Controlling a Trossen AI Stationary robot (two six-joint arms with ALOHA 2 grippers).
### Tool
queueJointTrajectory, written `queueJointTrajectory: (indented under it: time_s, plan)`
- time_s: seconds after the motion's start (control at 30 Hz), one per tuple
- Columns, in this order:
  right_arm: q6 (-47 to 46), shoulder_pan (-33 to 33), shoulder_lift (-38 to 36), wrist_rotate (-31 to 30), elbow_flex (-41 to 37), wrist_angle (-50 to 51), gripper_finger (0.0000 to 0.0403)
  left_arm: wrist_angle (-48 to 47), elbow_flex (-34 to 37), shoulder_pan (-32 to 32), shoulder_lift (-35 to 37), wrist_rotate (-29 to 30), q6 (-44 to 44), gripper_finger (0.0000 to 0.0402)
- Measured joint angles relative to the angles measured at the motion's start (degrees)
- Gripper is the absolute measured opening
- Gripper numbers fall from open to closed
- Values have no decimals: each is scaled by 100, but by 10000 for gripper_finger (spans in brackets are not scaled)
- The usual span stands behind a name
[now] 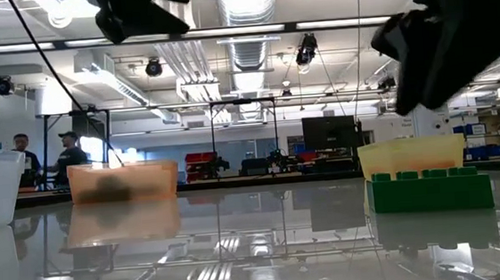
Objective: Sort & place blocks by color
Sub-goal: Put the green game piece into the white bin
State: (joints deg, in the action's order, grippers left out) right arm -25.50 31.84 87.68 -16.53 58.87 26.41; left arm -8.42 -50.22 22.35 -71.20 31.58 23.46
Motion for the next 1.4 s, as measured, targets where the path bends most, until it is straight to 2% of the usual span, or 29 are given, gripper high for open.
queueJointTrajectory:
  time_s: [0.1,0.23,0.6,0.77,0.87,1.0,1.27,1.4]
  plan:
    - [-54,121,362,-4,296,509,166,375,0,188,-172,45,6,255]
    - [-226,241,691,20,541,512,174,598,2,275,-387,47,9,255]
    - [-799,277,993,-5,728,636,280,640,2,277,-553,47,-3,255]
    - [-803,277,1283,0,725,612,295,644,2,277,-553,46,-19,255]
    - [-767,277,1410,-2,723,594,286,652,2,277,-553,45,-17,255]
    - [-768,277,1522,1,721,518,251,653,2,277,-553,45,-17,255]
    - [-746,264,1539,-170,717,326,126,934,3,282,-553,45,19,255]
    - [-525,267,1529,-175,708,333,125,1176,4,284,-553,44,17,255]
